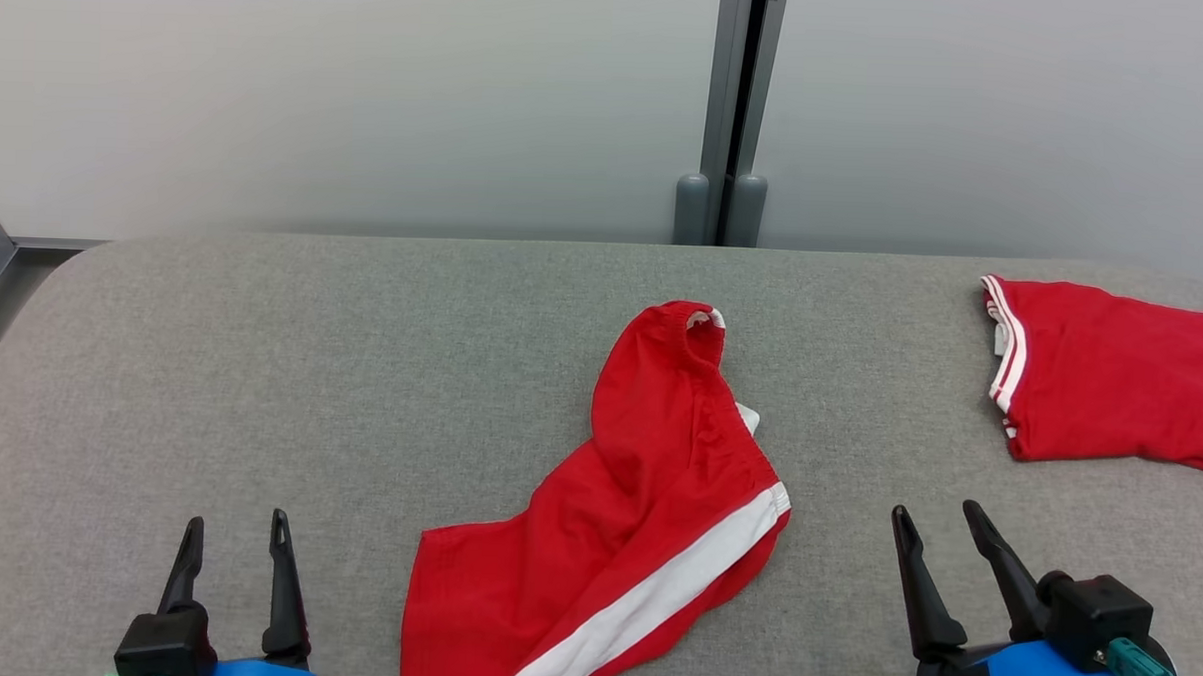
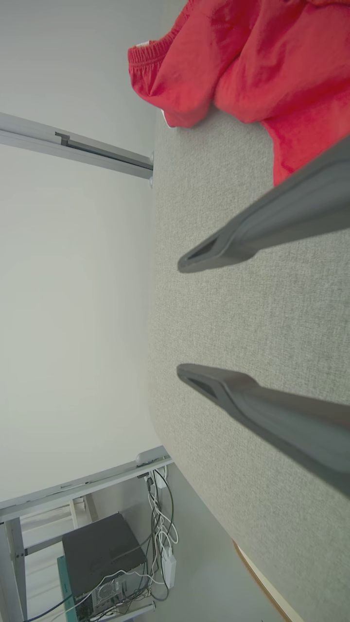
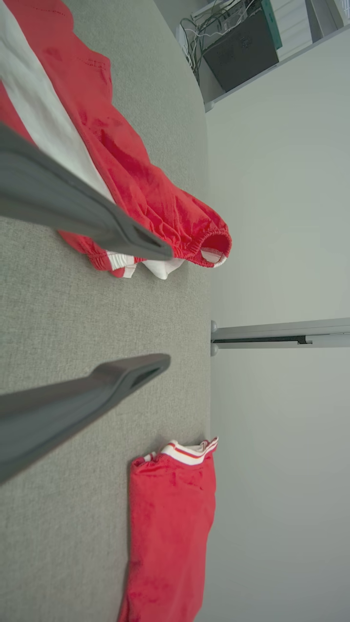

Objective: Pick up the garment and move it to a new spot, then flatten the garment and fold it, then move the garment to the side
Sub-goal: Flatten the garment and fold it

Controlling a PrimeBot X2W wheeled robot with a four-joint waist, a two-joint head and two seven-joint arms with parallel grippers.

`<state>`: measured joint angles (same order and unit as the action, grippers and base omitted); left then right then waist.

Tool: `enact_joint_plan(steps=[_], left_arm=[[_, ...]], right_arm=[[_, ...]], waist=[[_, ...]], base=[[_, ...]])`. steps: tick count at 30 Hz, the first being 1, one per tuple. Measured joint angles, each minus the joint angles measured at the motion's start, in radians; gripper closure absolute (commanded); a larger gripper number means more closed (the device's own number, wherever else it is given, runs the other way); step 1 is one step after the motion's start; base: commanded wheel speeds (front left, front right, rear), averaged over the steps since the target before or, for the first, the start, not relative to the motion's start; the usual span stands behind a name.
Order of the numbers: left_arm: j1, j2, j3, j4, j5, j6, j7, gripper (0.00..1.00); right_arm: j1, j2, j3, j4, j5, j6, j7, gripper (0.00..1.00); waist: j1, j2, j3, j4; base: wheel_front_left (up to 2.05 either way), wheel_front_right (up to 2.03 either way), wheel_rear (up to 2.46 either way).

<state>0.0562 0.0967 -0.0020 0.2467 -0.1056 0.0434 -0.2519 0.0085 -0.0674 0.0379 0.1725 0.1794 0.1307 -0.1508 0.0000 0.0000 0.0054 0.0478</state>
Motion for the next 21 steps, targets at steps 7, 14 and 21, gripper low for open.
enact_joint_plan(steps=[7, 14, 21], left_arm=[[-0.001, 0.018, -0.063, 0.009, 0.012, -0.046, 0.059, 0.00], [0.005, 0.017, -0.144, 0.046, 0.020, -0.097, 0.137, 0.00], [0.070, 0.012, -0.224, 0.062, 0.030, -0.126, 0.233, 0.00]], right_arm=[[-0.037, -0.029, 0.048, 0.063, 0.006, 0.000, 0.022, 0.00], [-0.155, -0.091, 0.135, 0.205, 0.037, 0.000, 0.012, 0.00], [-0.232, -0.131, 0.226, 0.315, 0.088, 0.000, -0.019, 0.00]], waist=[[0.0000, 0.0000, 0.018, 0.006], [0.0001, 0.0003, 0.051, 0.015], [0.0001, 0.0003, 0.083, 0.036]], base=[[0.00, 0.00, 0.00], [0.00, 0.00, 0.00], [0.00, 0.00, 0.00]])
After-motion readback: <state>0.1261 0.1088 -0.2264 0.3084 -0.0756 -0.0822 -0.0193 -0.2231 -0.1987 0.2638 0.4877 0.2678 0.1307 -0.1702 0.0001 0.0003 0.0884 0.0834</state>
